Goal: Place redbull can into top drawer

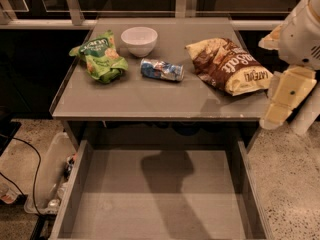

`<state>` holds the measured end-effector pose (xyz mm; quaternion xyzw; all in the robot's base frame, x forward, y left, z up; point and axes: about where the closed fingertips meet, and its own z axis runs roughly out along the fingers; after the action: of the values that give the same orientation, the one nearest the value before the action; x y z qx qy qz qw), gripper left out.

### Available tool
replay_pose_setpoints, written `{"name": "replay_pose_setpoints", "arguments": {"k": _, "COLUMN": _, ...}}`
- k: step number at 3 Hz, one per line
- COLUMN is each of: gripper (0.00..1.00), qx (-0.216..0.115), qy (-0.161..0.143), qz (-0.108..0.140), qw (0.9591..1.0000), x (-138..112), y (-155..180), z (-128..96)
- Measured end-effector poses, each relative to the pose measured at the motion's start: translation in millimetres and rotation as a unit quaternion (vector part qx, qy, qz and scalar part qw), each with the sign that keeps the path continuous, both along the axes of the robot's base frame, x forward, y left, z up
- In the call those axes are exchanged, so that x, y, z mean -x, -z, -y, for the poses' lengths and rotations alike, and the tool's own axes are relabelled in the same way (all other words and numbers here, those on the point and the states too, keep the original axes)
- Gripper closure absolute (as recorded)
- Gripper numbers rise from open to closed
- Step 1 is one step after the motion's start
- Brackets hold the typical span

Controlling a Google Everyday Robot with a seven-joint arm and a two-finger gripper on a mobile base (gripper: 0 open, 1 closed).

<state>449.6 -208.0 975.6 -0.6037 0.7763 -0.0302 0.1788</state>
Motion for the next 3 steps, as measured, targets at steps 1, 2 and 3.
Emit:
{"name": "replay_pose_setpoints", "arguments": {"k": 1, "gripper": 0.0, "qx": -0.042, "qy": -0.023, "qz": 0.034, "qw": 0.9983, "x": -24, "y": 0, "z": -18}}
{"name": "replay_pose_setpoints", "arguments": {"k": 2, "gripper": 0.0, "qx": -0.096, "qy": -0.057, "qz": 0.083, "qw": 0.9902, "x": -53, "y": -9, "z": -41}}
{"name": "replay_pose_setpoints", "arguments": {"k": 3, "gripper": 0.0, "qx": -0.163, "qy": -0.087, "qz": 0.12, "qw": 0.9755, "x": -83, "y": -18, "z": -75}}
